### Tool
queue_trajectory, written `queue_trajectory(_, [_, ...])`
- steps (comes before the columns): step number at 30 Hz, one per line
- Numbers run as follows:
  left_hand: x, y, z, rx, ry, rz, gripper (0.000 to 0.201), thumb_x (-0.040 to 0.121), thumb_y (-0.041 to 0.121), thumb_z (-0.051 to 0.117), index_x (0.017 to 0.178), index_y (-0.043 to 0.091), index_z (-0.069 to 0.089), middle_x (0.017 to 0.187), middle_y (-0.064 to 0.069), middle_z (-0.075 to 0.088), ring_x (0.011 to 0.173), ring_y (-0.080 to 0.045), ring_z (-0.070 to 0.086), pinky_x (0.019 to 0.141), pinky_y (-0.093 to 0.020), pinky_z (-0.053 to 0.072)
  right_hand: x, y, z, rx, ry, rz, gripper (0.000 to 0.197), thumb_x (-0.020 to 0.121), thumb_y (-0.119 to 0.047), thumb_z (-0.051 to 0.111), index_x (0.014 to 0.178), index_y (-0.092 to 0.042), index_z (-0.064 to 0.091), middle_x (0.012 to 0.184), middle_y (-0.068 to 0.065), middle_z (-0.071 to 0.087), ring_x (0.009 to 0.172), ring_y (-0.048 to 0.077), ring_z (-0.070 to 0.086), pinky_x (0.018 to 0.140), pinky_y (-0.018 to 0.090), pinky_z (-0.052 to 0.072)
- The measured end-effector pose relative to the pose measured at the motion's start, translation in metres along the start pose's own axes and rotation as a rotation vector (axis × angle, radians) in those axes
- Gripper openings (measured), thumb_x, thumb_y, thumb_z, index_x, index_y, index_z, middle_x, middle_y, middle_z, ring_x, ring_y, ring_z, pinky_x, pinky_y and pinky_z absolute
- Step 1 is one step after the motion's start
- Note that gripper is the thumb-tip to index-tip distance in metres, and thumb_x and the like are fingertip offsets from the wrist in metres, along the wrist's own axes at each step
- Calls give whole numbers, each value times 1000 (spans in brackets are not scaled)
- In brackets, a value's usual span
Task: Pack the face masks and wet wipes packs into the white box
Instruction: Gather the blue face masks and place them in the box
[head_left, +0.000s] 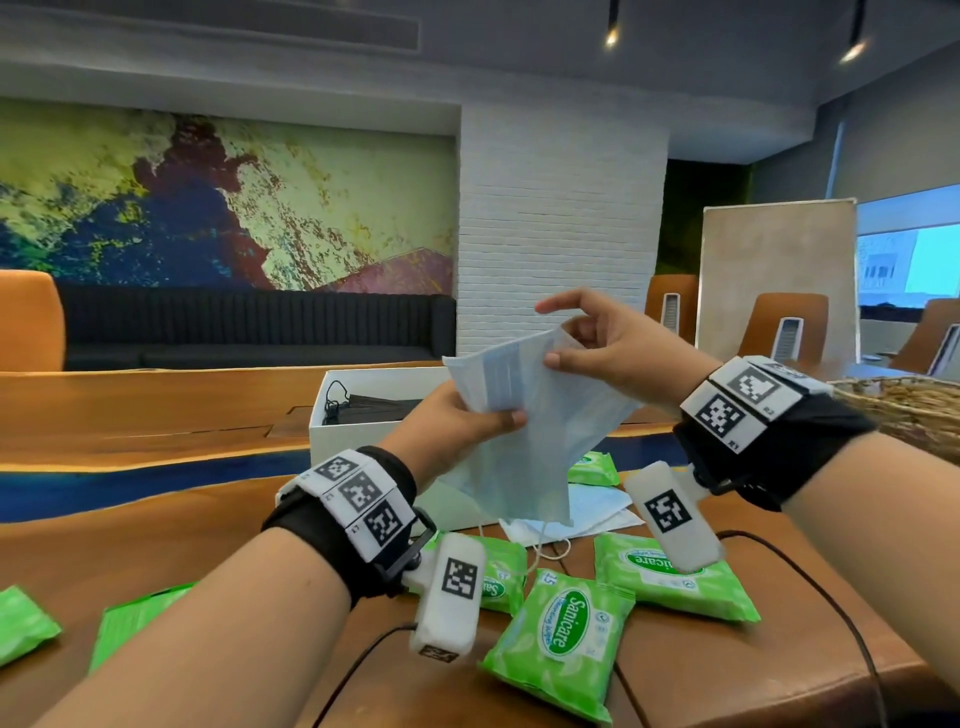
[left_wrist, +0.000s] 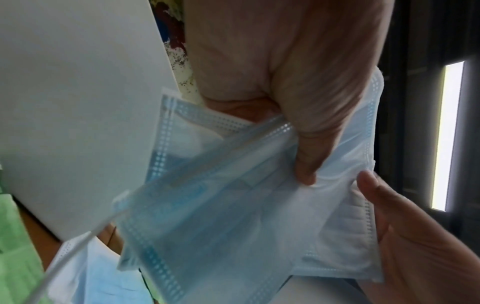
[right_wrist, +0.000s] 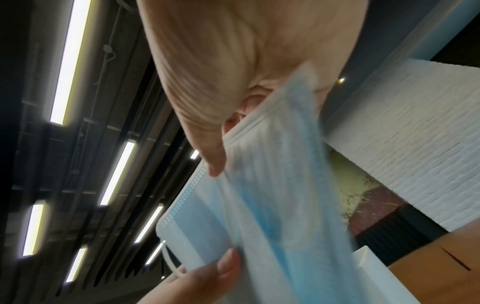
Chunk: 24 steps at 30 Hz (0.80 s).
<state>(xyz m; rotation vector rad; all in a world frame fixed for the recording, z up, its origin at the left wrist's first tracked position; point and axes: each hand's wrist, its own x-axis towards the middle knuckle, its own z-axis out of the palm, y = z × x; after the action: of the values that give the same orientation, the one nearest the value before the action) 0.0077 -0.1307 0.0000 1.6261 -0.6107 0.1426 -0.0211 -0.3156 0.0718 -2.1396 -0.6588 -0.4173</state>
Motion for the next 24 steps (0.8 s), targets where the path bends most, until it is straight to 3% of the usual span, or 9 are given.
queue_trajectory(3, [-4, -6, -8, -34, 84, -14, 24, 82, 6, 71, 104, 13, 65, 104, -7, 71, 91, -17, 66, 79, -25, 54, 0, 16, 0, 19, 43, 116, 32, 85, -19, 67, 113, -24, 52, 94, 3, 60, 88, 17, 60, 82, 31, 52])
queue_trajectory(6, [-5, -12, -15, -53, 156, -27, 17, 82, 9, 72, 94, 19, 66, 98, -3, 71, 86, -15, 66, 73, -26, 51, -7, 30, 4, 77, 58, 214, 14, 88, -20, 62, 101, -15, 60, 89, 1, 66, 81, 13, 64, 71, 21, 54])
queue_trajectory(10, [-4, -17, -14, -69, 147, -49, 14, 85, 8, 68, 94, 20, 65, 92, 0, 72, 77, -10, 68, 70, -25, 53, -12, 44, 16, 273, 56, 248, 8, 91, -15, 58, 88, -13, 65, 80, 4, 70, 72, 14, 69, 75, 28, 58])
queue_trajectory(12, [-3, -19, -11, -92, 145, -45, 16, 87, 8, 67, 99, 18, 65, 94, -3, 72, 81, -13, 69, 75, -28, 55, -11, 47, 17, 275, 89, 240, 10, 92, -15, 58, 85, -13, 65, 74, 3, 69, 63, 10, 67, 63, 24, 58])
queue_trajectory(14, [-3, -20, -10, -132, 164, -42, 16, 88, 10, 65, 103, 17, 64, 98, -6, 72, 87, -18, 69, 79, -32, 55, -11, 49, 16, 219, 129, 241, 12, 93, -15, 57, 86, -11, 64, 71, 3, 66, 54, 5, 63, 48, 17, 49])
queue_trajectory(16, [-3, -21, -12, -185, 188, -36, 15, 91, 12, 62, 105, 16, 64, 101, -7, 71, 90, -19, 68, 80, -32, 53, -12, 53, 13, 162, 159, 254, 13, 94, -15, 55, 92, -7, 64, 72, 5, 65, 49, 5, 60, 43, 13, 44])
queue_trajectory(20, [-4, -16, -17, -198, 105, -37, 23, 86, 22, 64, 108, 15, 65, 102, -4, 72, 94, -18, 67, 81, -29, 51, -15, 59, 6, 104, 183, 285, 16, 97, -19, 50, 95, -10, 62, 73, 7, 63, 53, 11, 56, 43, 15, 43])
queue_trajectory(24, [-5, -13, -13, -178, 27, -40, 19, 85, 14, 65, 104, 15, 67, 100, -3, 73, 90, -13, 69, 79, -22, 54, -15, 56, 6, 59, 150, 297, 19, 99, -26, 45, 96, -17, 61, 75, 2, 63, 58, 11, 57, 51, 21, 43])
